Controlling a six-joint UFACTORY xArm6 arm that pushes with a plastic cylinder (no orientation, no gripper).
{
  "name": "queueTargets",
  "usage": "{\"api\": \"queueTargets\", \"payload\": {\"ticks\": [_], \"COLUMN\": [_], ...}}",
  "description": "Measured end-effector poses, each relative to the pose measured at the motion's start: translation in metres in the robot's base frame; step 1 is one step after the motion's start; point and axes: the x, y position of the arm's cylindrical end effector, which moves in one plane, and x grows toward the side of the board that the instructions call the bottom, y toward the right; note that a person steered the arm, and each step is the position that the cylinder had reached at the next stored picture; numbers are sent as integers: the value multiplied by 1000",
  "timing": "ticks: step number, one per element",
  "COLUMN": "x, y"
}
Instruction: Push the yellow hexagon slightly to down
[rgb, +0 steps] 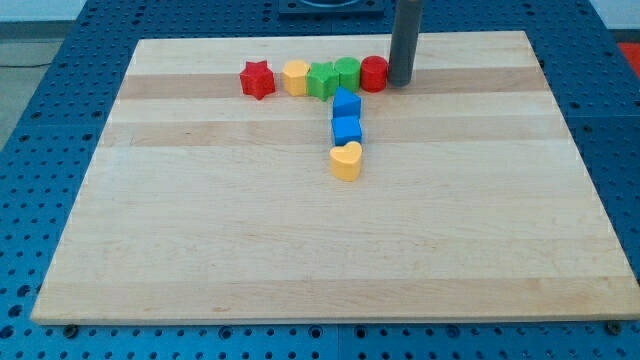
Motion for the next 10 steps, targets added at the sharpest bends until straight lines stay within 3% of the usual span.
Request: {"api": "queueTargets", "payload": {"ticks": [1,3,8,10], "x": [-55,-67,38,56], "y": [22,-73,-196,-291]}}
